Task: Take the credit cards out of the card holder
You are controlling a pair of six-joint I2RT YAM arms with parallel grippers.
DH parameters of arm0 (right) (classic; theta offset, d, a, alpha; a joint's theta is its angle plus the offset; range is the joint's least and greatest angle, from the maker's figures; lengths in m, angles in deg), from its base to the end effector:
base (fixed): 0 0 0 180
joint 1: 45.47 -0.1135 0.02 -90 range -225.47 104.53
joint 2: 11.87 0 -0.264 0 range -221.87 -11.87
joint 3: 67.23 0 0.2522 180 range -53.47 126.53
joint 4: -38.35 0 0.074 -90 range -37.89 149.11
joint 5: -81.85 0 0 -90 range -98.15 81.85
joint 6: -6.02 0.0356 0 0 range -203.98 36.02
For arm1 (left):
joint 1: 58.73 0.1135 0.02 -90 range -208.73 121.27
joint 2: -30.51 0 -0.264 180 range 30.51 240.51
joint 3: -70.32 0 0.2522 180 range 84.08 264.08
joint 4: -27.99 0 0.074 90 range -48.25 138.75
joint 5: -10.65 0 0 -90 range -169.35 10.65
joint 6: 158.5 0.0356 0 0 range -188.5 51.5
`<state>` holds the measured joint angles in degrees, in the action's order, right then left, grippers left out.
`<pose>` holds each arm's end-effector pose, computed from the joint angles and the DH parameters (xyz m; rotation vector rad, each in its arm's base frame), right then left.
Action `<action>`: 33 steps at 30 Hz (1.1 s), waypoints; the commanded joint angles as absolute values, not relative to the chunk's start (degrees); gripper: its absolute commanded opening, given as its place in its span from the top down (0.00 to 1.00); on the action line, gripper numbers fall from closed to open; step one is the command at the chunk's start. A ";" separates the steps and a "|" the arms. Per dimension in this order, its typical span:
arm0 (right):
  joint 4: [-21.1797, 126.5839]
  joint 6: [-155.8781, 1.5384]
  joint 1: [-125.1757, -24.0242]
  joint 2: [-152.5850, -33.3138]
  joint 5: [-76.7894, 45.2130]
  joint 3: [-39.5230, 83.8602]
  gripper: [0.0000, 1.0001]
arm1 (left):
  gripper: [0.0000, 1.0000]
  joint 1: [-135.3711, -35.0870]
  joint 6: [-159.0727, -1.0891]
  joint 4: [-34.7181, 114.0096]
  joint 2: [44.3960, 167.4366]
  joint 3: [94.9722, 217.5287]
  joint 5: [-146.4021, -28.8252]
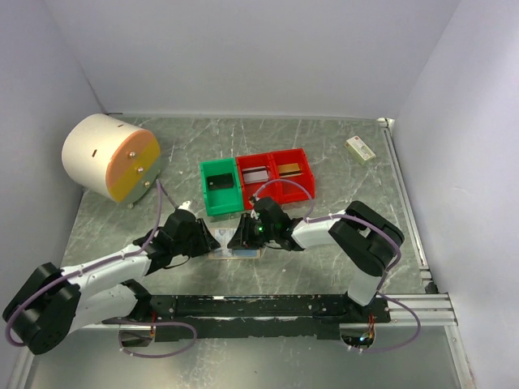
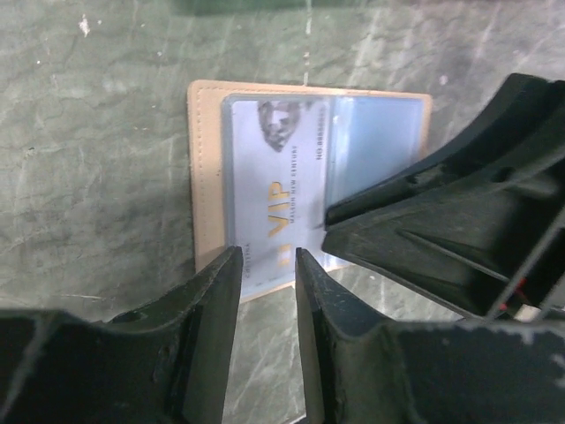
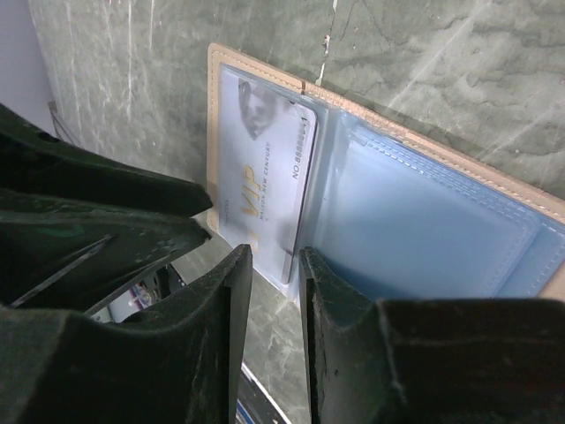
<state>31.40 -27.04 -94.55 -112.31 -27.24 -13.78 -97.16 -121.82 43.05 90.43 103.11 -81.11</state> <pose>0.2023 0.2511 0.1195 -0.0250 2.6043 1.2289 0.1508 -0.1210 0.1533 -0.3023 2.4423 -0.8093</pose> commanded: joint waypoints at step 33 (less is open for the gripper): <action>33.93 -26.86 -93.26 -113.06 -26.75 -12.92 0.70 | 0.64 -97.05 -120.44 39.85 92.25 102.98 -82.07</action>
